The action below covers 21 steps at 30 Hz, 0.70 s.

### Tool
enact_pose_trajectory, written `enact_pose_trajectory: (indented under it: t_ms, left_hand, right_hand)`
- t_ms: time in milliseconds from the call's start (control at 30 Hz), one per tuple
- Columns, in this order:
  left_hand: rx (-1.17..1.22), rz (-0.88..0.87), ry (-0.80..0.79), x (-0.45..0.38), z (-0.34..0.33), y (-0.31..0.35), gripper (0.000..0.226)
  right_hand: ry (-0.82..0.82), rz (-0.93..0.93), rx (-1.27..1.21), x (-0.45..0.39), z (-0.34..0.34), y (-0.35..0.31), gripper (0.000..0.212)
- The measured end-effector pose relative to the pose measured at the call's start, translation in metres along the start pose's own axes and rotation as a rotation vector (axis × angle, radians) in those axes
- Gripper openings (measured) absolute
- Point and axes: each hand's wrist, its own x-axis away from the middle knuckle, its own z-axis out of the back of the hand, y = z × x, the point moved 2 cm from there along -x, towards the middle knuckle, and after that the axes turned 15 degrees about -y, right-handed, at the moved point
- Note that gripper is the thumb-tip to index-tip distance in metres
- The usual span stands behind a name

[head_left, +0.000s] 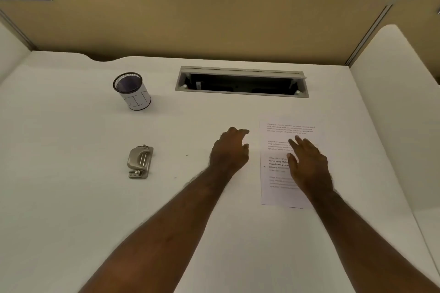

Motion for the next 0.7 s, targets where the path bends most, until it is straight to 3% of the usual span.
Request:
enact_pose_trajectory:
  t_ms: [167,300,500,700]
  left_hand:
    - [-0.051,0.079,0.060,0.039,0.038,-0.075,0.042]
    - [-0.048,0.088,0.045,0.072,0.058,-0.132,0.055]
    - [-0.078,0.093,-0.095,0.101,0.066,-0.174,0.061]
    - [-0.158,0.025,-0.288,0.109,0.063,-0.182,0.069]
  right_hand:
    - [-0.053,0.137,-0.121,-0.007,-0.018,-0.081,0.044]
    - [-0.198,0.210,-0.186,-0.012,-0.043,-0.141,0.047]
    - [-0.412,0.264,-0.234,-0.015,-0.077,-0.205,0.050]
    - [-0.373,0.225,-0.039,-0.021,-0.086,-0.234,0.047]
